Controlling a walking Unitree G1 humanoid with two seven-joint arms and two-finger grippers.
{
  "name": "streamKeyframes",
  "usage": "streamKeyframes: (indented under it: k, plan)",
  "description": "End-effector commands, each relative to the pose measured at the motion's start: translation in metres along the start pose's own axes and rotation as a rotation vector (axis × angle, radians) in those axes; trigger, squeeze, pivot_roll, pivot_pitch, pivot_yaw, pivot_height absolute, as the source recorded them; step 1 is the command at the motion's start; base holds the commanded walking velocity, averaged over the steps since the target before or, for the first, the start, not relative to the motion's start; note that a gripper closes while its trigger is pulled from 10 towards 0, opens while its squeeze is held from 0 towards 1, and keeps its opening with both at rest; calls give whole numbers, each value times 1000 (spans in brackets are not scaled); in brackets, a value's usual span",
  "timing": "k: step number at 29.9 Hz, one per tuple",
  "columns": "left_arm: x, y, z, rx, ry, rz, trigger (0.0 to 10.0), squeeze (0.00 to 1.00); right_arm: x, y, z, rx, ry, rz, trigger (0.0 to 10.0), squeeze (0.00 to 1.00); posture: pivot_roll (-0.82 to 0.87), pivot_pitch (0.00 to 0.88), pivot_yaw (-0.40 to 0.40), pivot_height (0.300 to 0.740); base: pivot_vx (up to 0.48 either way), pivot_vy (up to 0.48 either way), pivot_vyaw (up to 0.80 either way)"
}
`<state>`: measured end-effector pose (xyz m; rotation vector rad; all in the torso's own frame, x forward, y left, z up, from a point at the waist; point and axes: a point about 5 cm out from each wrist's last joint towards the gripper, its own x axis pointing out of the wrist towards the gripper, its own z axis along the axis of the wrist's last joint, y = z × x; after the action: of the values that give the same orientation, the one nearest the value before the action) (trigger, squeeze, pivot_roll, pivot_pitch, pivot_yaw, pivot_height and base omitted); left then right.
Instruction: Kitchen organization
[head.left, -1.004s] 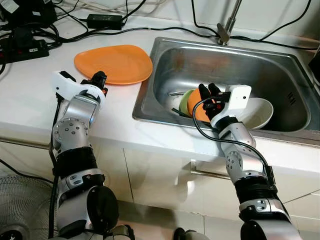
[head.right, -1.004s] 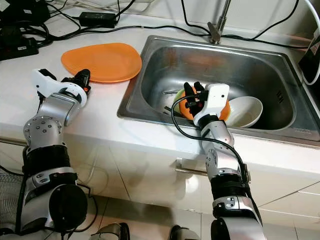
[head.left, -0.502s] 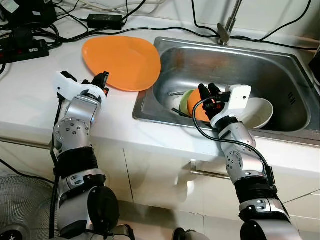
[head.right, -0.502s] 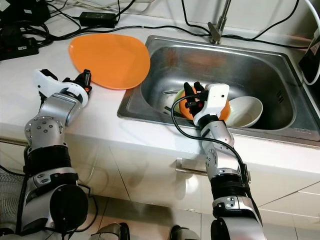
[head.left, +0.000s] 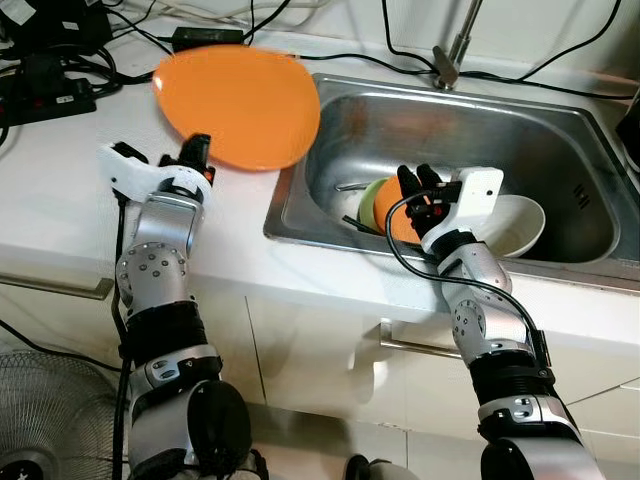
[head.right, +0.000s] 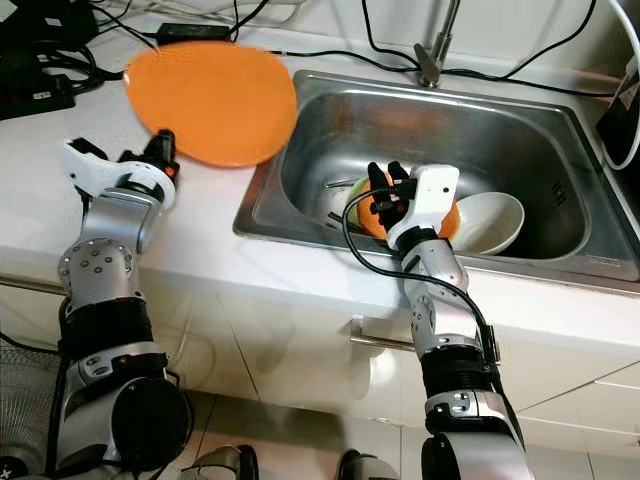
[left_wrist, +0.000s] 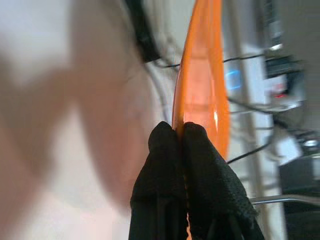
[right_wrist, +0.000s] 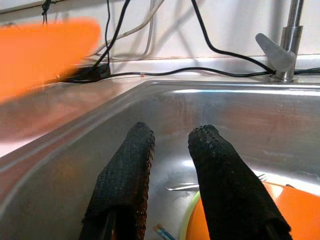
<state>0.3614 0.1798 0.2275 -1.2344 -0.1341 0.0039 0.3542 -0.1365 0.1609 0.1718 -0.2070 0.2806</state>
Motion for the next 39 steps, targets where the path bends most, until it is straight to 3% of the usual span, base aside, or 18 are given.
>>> streamKeyframes:
  k: [1, 12, 13, 14, 18, 24, 39]
  plan:
    - [-3, -11, -1, -8, -4, -75, 10000, 0, 3, -3, 6, 12, -11, -9, 10000, 0, -17, 96, -43, 740, 0, 0, 0]
    - [-16, -16, -25, 44, 97, -161, 10000, 0, 16, 2, 28, 189, -68, 10, 10000, 0, -21, 98, -33, 740, 0, 0, 0]
    - [-17, -15, -27, 45, 104, -159, 10000, 0, 17, 3, 31, 198, -73, 20, 10000, 333, -21, 99, -33, 740, 0, 0, 0]
    - [-18, -14, -29, 47, 110, -158, 10000, 0, 19, 4, 33, 210, -74, 31, 10000, 1000, -20, 99, -32, 740, 0, 0, 0]
    - [-20, -15, -35, 52, 136, -172, 10000, 0, 23, 5, 38, 252, -58, 48, 10000, 1000, -20, 98, -30, 740, 0, 0, 0]
    - [-23, -19, -43, 64, 168, -194, 10000, 0, 26, 8, 43, 414, -45, 84, 10000, 1000, -23, 97, -26, 740, 0, 0, 0]
    - [-26, -23, -46, 72, 193, -225, 10000, 0, 25, 9, 33, 471, 31, 74, 10000, 1000, -16, 96, -27, 740, 0, 0, 0]
